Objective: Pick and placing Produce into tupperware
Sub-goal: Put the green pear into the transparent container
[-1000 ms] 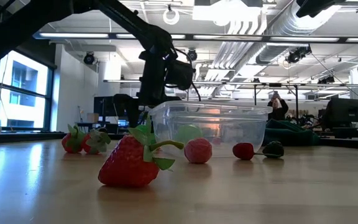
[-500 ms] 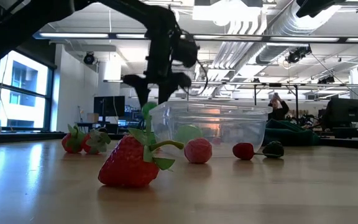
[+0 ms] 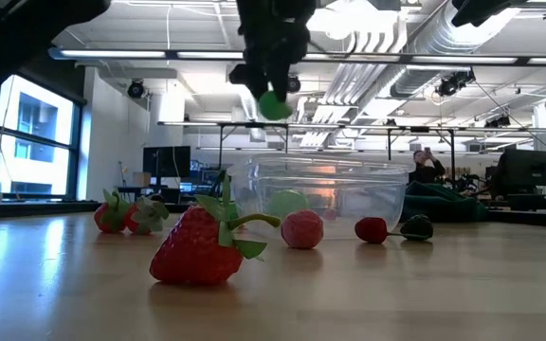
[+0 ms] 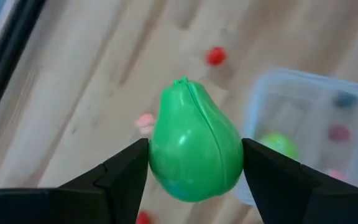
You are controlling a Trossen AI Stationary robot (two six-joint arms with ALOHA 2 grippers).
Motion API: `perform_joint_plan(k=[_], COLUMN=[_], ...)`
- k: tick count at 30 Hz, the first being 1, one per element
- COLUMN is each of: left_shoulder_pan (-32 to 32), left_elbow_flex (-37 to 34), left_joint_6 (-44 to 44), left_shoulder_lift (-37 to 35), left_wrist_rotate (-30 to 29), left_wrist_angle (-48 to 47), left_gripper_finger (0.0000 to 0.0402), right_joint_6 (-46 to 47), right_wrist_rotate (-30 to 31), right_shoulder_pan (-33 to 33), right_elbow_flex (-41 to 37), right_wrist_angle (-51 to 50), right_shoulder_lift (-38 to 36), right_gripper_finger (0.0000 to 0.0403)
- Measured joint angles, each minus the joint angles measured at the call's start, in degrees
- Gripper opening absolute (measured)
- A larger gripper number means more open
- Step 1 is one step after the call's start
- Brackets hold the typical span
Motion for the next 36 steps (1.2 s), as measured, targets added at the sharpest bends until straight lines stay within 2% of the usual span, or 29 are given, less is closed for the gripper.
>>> perform_joint_plan(k=[6, 12, 16, 20, 25, 36], left_shoulder_pan=[-7.9, -16.55, -19.81, -20.42, -19.61, -17.76], left_elbow_flex=[0.02, -0.02, 0.0, -0.02, -0.02, -0.06], left_joint_6=[0.76, 1.45, 1.94, 2.08, 2.82, 3.99], left_shoulder_lift=[-0.02, 2.71, 5.49, 8.64, 11.92, 15.86], left_wrist_rotate=[0.0, -6.19, -7.18, -6.89, -2.88, 0.47], left_wrist_angle=[0.56, 1.8, 3.75, 5.55, 7.46, 9.65], left_gripper_finger=[0.0239, 0.0239, 0.0239, 0.0239, 0.0239, 0.0239], right_joint_6=[-0.02, 0.0, 0.0, 0.0, 0.0, 0.0], right_wrist_rotate=[0.01, 0.02, 0.0, 0.02, 0.01, 0.01], right_shoulder_pan=[0.0, -0.02, -0.02, -0.01, 0.0, 0.0], right_elbow_flex=[0.0, 0.0, 0.0, 0.0, 0.0, 0.0], right_wrist_angle=[0.01, 0.0, 0.02, 0.02, -0.03, 0.01], right_shoulder_lift=[0.02, 0.02, 0.02, 0.01, 0.02, 0.0], right_gripper_finger=[0.0032, 0.0032, 0.0032, 0.0032, 0.0032, 0.0032])
